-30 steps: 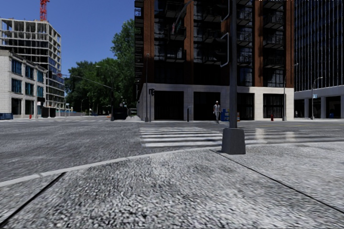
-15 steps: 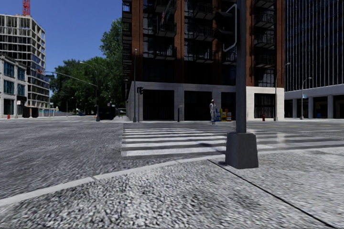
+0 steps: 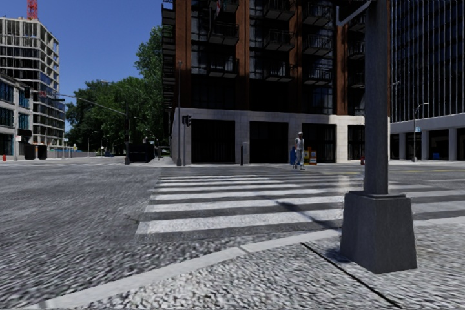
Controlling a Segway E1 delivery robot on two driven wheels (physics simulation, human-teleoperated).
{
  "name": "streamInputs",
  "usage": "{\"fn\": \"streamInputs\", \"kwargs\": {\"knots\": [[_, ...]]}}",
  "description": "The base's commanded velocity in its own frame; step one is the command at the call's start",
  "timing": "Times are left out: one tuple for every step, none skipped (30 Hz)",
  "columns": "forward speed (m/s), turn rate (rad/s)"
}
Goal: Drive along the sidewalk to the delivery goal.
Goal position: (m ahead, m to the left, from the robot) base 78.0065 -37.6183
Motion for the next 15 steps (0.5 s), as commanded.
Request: {"fn": "streamInputs", "kwargs": {"knots": [[2.0,0.0],[2.0,0.0],[2.0,0.0],[2.0,0.0],[2.0,0.0],[2.0,0.0],[2.0,0.0],[2.0,0.0],[2.0,0.0],[2.0,0.0],[2.0,0.0],[2.0,0.0],[2.0,0.0],[2.0,0.0],[2.0,0.0]]}}
